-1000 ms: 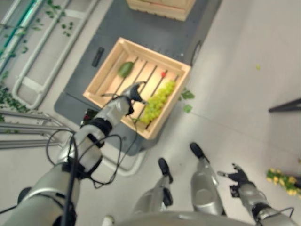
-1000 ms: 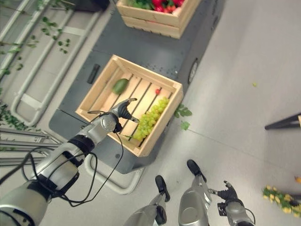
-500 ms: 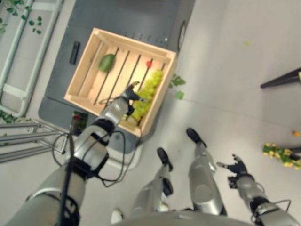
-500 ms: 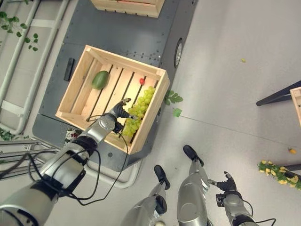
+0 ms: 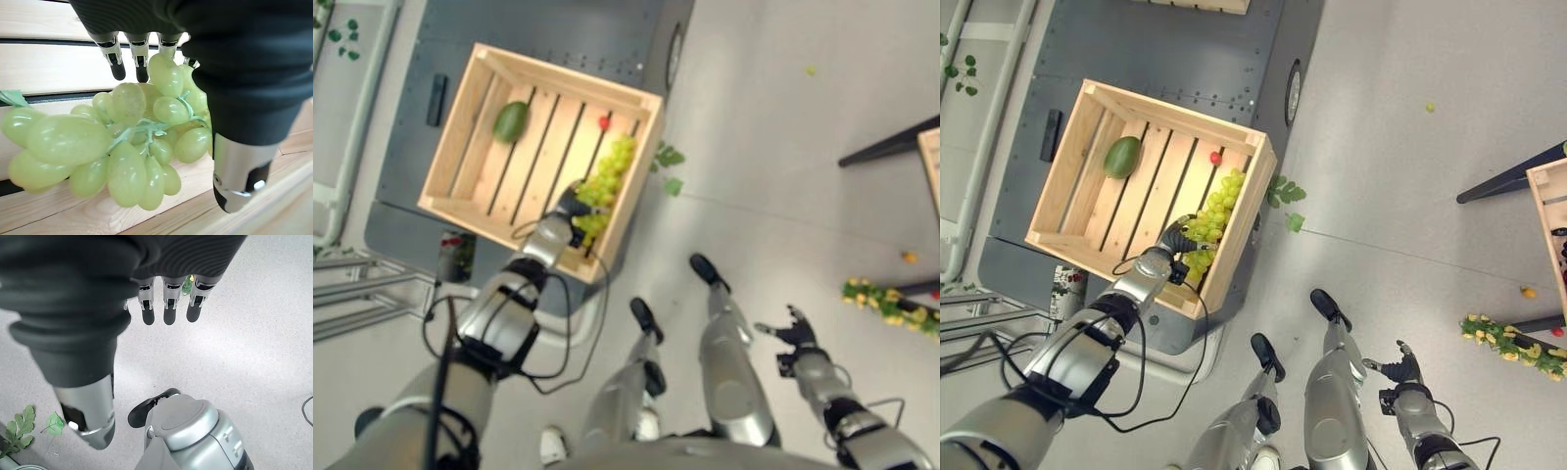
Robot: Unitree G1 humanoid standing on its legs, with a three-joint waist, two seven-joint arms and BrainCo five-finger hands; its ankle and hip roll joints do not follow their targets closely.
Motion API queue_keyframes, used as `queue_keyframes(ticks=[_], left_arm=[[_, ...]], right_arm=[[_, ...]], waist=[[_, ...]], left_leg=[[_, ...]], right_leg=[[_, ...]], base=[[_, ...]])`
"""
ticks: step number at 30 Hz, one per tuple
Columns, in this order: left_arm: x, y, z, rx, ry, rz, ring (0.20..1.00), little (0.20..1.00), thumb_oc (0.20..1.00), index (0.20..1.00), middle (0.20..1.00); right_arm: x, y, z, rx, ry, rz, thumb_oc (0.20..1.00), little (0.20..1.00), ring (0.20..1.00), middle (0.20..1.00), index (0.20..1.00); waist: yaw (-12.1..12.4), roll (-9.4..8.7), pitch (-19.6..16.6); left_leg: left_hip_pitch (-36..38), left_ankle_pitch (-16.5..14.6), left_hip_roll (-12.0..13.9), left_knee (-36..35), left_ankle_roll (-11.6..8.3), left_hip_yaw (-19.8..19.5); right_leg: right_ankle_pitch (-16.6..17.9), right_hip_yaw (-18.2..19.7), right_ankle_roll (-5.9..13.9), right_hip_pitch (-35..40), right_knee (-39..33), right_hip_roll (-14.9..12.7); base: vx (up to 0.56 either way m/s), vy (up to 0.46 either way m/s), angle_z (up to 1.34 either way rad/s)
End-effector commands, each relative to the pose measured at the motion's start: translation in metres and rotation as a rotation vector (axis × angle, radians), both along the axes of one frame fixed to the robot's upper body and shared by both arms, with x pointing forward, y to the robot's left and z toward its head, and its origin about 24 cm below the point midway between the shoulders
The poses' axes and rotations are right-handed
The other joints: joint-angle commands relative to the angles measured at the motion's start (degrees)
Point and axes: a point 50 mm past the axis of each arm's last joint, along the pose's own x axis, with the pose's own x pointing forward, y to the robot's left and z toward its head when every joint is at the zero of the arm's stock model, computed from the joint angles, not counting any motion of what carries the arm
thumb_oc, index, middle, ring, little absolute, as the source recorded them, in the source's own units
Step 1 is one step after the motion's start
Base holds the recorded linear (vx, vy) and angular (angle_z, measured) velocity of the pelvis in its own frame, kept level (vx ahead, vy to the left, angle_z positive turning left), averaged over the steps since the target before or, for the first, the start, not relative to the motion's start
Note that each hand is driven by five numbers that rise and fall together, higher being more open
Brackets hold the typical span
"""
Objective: Pick up the fruits from the basket on one side to the basket on the other side
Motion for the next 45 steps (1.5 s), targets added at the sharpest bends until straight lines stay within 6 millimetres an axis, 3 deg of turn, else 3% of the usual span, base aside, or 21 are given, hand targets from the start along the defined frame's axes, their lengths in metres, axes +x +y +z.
queue_keyframes(ticks=[1,17,27,28,29,35,45], left_arm=[[0.003,0.022,0.007,-0.006,-0.019,0.125,1.000,1.000,1.000,1.000,1.000],[0.010,0.020,0.027,0.032,-0.121,0.211,1.000,1.000,1.000,1.000,1.000],[0.016,0.022,0.041,0.283,-0.144,0.174,1.000,1.000,1.000,1.000,1.000],[0.017,0.022,0.043,0.316,-0.145,0.166,0.467,0.467,0.467,0.467,0.467],[0.018,0.022,0.047,0.356,-0.160,0.161,0.200,0.200,0.200,0.200,0.200],[0.020,0.020,0.053,0.489,-0.184,0.129,0.200,0.200,0.200,0.200,0.200],[0.020,0.026,0.059,0.511,-0.225,0.146,0.200,0.200,0.200,0.200,0.200]], right_arm=[[0.000,0.000,0.003,-0.013,-0.039,-0.007,1.000,1.000,1.000,1.000,1.000],[0.014,0.017,0.015,-0.027,-0.157,0.047,1.000,1.000,1.000,1.000,1.000],[0.017,0.023,0.026,-0.029,-0.246,0.073,1.000,1.000,1.000,1.000,1.000],[0.017,0.024,0.026,-0.029,-0.248,0.075,1.000,1.000,1.000,1.000,1.000],[0.017,0.025,0.027,-0.031,-0.254,0.079,1.000,1.000,1.000,1.000,1.000],[0.018,0.027,0.029,-0.033,-0.273,0.090,1.000,1.000,1.000,1.000,1.000],[0.026,0.035,0.034,-0.036,-0.312,0.113,1.000,1.000,1.000,1.000,1.000]], waist=[[0.79,-2.59,-0.36],[-0.34,-3.84,2.20],[-1.66,-4.85,3.42],[-1.73,-4.90,3.42],[-1.78,-5.00,3.42],[-1.68,-5.28,3.42],[-0.68,-6.07,3.25]], left_leg=[[1.22,-7.42,-1.06,3.90,-1.56,1.41],[-1.79,-7.98,-1.18,4.96,-1.51,3.35],[-4.75,-8.56,-1.30,5.89,-1.26,5.47],[-4.96,-8.58,-1.26,5.89,-1.26,5.72],[-5.18,-8.62,-1.21,5.95,-1.25,5.96],[-6.07,-8.58,-0.88,5.94,-1.30,6.63],[-6.27,-8.43,-0.48,5.80,-1.50,6.42]], right_leg=[[-1.19,0.83,0.88,-3.21,0.83,3.05],[-0.57,1.68,1.12,-7.00,1.48,3.59],[0.16,3.09,1.32,-10.69,2.08,4.29],[0.19,3.25,1.35,-10.90,2.05,4.38],[0.32,3.34,1.42,-11.19,2.04,4.41],[0.68,3.61,1.51,-12.43,2.08,4.80],[0.87,3.24,1.29,-12.51,2.04,5.39]], base=[[0.02,0.013,-0.03],[0.00,0.005,-0.08],[0.01,0.011,-0.08],[0.02,0.005,-0.11],[0.01,0.003,-0.14],[0.01,-0.011,-0.12],[0.00,-0.003,0.00]])
